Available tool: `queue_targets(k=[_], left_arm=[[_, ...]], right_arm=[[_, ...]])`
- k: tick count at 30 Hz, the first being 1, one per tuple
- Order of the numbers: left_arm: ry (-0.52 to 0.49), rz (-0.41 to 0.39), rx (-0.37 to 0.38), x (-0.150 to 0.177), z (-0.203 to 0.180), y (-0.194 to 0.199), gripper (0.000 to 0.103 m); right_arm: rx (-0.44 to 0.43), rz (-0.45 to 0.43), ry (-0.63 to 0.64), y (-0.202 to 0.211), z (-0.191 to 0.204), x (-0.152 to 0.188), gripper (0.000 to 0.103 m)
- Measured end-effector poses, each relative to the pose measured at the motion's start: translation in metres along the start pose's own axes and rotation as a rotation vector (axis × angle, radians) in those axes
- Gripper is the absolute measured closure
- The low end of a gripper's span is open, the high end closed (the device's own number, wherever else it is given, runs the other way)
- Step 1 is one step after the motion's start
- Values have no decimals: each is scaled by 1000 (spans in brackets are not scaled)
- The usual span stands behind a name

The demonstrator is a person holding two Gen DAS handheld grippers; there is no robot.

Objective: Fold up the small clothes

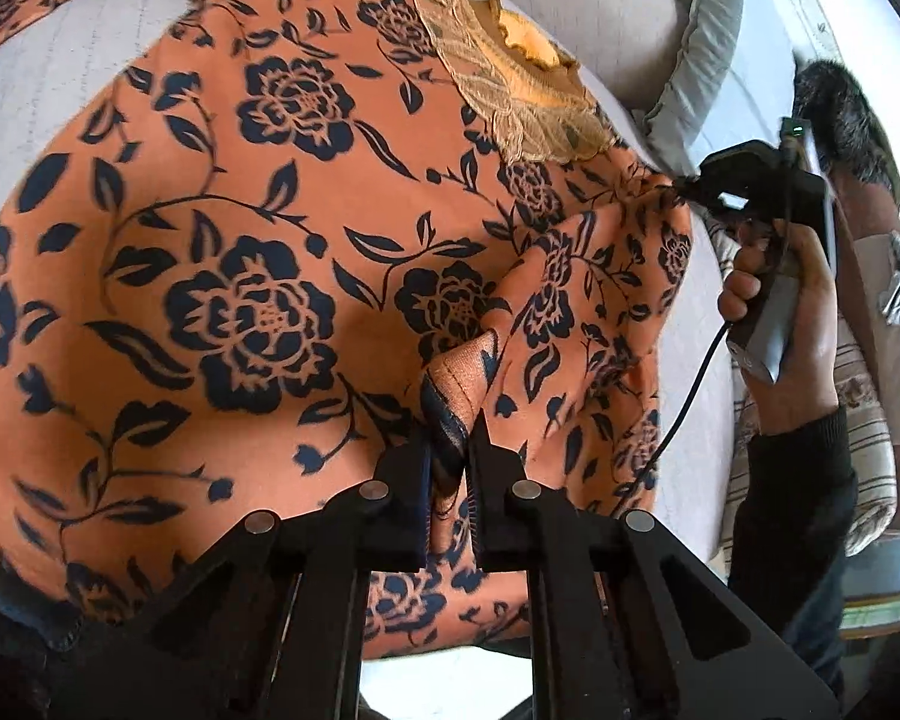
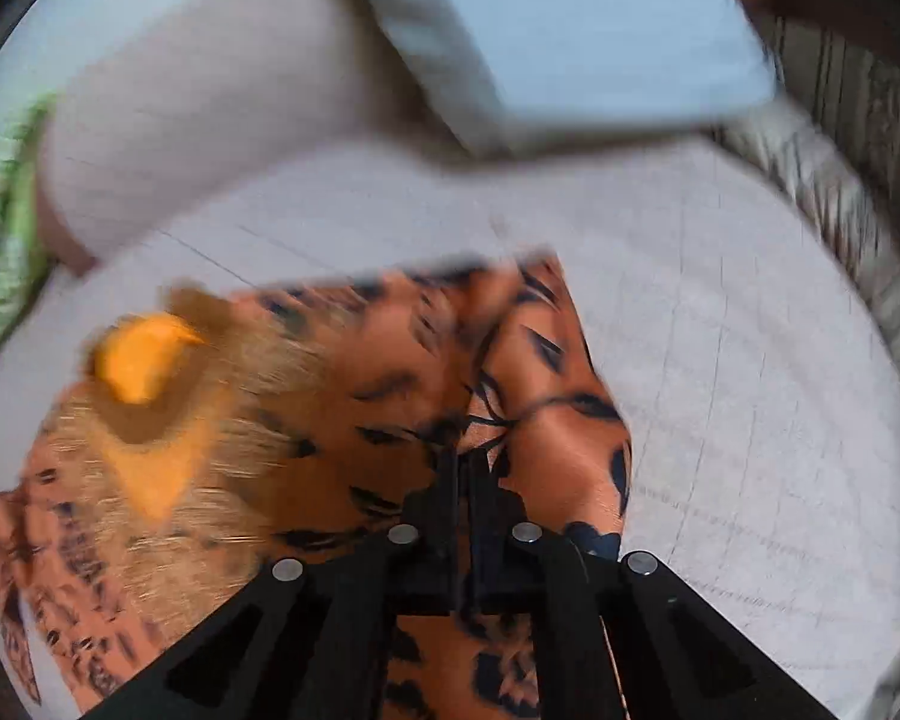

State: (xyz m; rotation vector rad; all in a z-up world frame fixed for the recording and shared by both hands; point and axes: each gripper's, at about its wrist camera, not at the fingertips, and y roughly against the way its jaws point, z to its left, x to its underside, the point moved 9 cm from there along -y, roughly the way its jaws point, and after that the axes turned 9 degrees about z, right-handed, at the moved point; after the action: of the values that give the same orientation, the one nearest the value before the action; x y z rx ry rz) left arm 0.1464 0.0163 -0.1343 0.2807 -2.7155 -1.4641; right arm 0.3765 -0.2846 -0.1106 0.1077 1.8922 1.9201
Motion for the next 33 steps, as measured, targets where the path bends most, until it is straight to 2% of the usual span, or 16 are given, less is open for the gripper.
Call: queue_targets(k=[2, 6, 8, 9, 11, 12, 15, 17, 18, 19, 21, 23, 27, 29, 31, 33], left_arm=[[13, -35, -7, 1, 4, 15, 94], [58, -79, -86, -3, 20, 20, 94], [90, -22, -112, -2, 33, 4, 93], [111, 5, -103, -2, 39, -3, 93], [147, 26, -96, -2, 46, -9, 93], [149, 22, -101, -3, 48, -10, 93], [128, 17, -128, -5, 47, -11, 93], [120, 30, -143, -6, 47, -19, 93], [116, 32, -155, -5, 49, -20, 93], [113, 28, -160, -5, 48, -23, 93], [99, 10, -167, -6, 48, -23, 93], [85, -3, -174, -5, 47, -21, 93], [58, -32, -198, -4, 46, -21, 90], [61, -33, -199, -4, 45, -21, 90], [70, -33, -197, -3, 46, -21, 90], [75, -33, -205, -4, 46, -23, 90]], right_arm=[[-32, -70, 56, 29, 17, -5, 101], [-231, -97, 144, 42, 67, -12, 101], [-349, -38, 200, 23, 96, -4, 101], [-357, 3, 215, 7, 103, 2, 101], [-295, 96, 211, -26, 103, 12, 101], [-333, 121, 181, -25, 98, 17, 101], [-581, 56, 152, 28, 84, 30, 100], [-670, 10, 154, 62, 64, 45, 89], [-700, -6, 142, 77, 49, 55, 64], [-703, -23, 126, 85, 40, 62, 41], [-687, -78, 77, 95, 8, 76, 32], [-664, -42, 35, 85, -20, 93, 32], [-578, 67, -15, 39, -50, 114, 52], [-471, 57, 68, 25, -48, 116, 56], [-313, 2, 202, 19, -40, 111, 56], [-227, -36, 320, 17, -29, 104, 56]])
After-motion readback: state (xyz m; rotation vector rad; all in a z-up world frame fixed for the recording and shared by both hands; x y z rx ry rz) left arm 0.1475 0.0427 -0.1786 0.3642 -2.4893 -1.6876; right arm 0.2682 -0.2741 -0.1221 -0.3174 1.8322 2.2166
